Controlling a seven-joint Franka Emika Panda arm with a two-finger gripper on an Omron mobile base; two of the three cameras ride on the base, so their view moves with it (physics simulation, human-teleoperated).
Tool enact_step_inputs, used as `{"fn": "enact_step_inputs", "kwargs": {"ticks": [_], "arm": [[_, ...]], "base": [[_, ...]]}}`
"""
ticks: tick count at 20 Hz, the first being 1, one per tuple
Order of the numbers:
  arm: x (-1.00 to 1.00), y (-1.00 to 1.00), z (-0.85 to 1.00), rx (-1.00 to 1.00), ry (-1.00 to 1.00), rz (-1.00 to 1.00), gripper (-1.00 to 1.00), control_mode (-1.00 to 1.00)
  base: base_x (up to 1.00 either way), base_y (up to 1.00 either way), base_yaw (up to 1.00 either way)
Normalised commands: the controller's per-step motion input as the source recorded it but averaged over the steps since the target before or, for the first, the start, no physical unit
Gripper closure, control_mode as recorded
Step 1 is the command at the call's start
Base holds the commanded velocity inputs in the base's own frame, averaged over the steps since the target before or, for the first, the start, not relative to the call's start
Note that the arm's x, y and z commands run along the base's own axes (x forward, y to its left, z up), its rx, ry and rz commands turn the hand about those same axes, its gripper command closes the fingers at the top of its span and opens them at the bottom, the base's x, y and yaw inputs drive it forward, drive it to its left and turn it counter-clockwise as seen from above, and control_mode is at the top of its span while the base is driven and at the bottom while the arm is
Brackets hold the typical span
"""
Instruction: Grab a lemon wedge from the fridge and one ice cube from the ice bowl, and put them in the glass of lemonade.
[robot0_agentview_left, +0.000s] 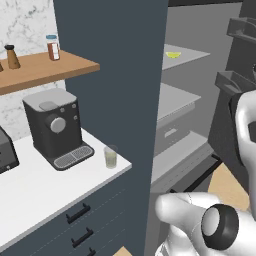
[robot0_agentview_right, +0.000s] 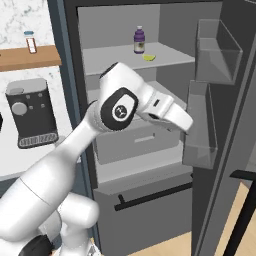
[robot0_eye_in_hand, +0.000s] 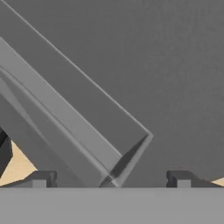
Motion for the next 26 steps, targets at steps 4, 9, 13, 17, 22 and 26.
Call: {"fn": "enact_step_inputs", "kwargs": {"ticks": [4,9,13,17,22,26], "arm": [[0.00,0.48,-0.21,-0.04,0.05,0.00,-1.00,-1.00],[0.29,0.10,0.00,-0.10,0.05,0.00,-1.00,-1.00],[0.69,-0.10,-0.39,-0.01,0.03,0.00,-1.00,-1.00],[0.76,-0.23,-0.55,0.00,0.04,0.00,-1.00,-1.00],[0.49,-0.79,-0.02,-0.01,0.03,0.00,-1.00,-1.00],[0.36,-1.00,0.00,0.00,0.09,0.00,-1.00,-1.00]], "base": [[0.00,0.00,0.00],[0.00,0.00,0.00],[0.00,0.00,0.00],[0.00,0.00,0.00],[0.00,0.00,0.00],[0.00,0.00,0.00]]}}
